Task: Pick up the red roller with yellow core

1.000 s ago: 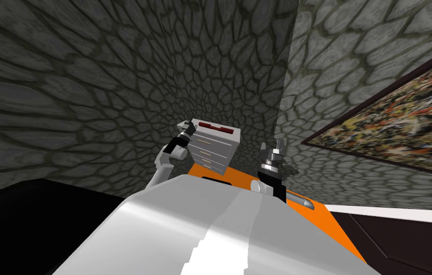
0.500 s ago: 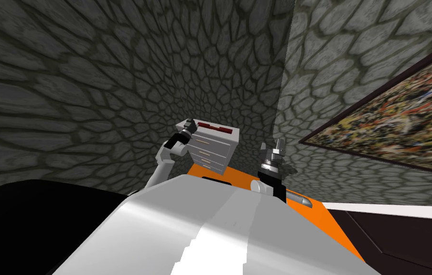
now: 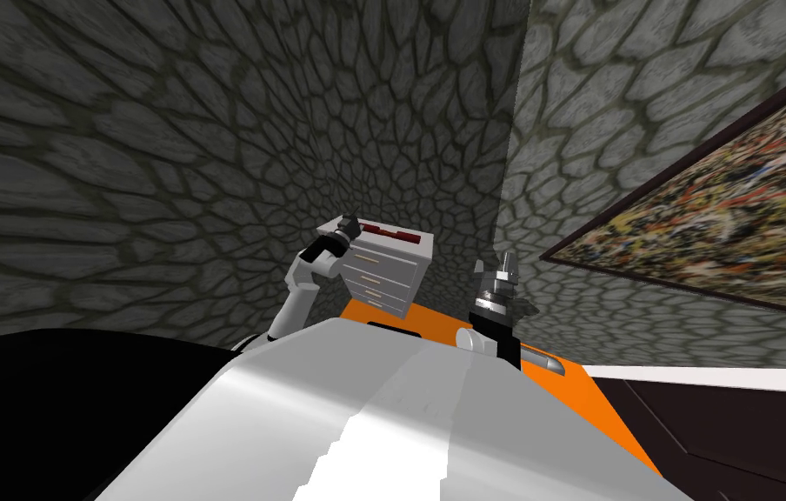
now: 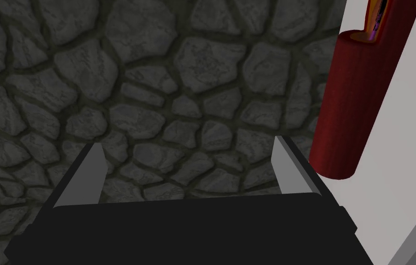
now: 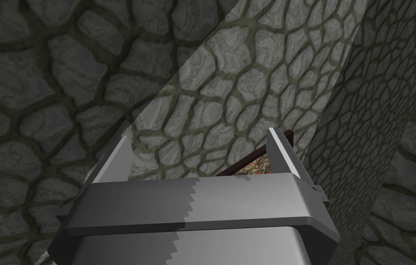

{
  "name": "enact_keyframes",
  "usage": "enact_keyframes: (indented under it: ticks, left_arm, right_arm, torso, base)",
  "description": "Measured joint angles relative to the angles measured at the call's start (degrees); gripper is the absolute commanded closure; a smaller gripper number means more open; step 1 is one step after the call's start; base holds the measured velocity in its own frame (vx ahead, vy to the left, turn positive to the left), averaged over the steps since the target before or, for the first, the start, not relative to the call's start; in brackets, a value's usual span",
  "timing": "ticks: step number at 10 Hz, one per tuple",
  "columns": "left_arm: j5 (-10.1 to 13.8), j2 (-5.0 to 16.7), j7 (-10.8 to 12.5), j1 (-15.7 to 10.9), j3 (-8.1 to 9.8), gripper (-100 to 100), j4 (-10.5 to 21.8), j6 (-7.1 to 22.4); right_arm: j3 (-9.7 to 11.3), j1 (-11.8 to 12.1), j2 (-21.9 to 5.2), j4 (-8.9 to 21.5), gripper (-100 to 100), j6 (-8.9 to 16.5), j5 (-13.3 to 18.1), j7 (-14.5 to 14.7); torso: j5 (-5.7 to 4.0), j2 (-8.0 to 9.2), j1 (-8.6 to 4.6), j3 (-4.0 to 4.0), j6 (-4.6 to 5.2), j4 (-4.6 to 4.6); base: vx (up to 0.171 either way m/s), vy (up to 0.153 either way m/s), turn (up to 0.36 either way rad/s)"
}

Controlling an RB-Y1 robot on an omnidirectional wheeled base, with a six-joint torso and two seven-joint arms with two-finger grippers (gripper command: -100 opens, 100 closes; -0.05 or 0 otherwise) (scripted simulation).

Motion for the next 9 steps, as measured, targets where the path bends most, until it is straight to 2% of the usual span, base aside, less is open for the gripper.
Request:
enact_keyframes:
  ticks: [6,7,9]
  left_arm:
    - [2.5,1.7,1.1,-4.7,0.33,-100,0.5,8.7]
    - [2.6,1.7,1.2,-4.9,0.32,-100,0.5,9.8]
    - [3.6,2.2,1.7,-7.1,0.35,-100,0.8,12.8]
  right_arm:
    - [0.0,0.0,0.0,0.0,0,0.0,0.0,0.0]
    - [0.0,0.0,0.0,0.0,0,0.0,0.0,0.0]
    - [0.0,0.0,0.0,0.0,0,0.0,0.0,0.0]
  torso:
    - [0.00,0.01,0.00,0.01,-0.01,0.00]
    - [0.01,0.02,0.02,0.01,-0.01,0.00]
    - [0.00,0.00,-0.01,0.00,-0.01,0.00]
  base:
    - [0.004,-0.011,-0.021]
    - [0.005,-0.016,-0.052]
    - [0.005,-0.010,-0.007]
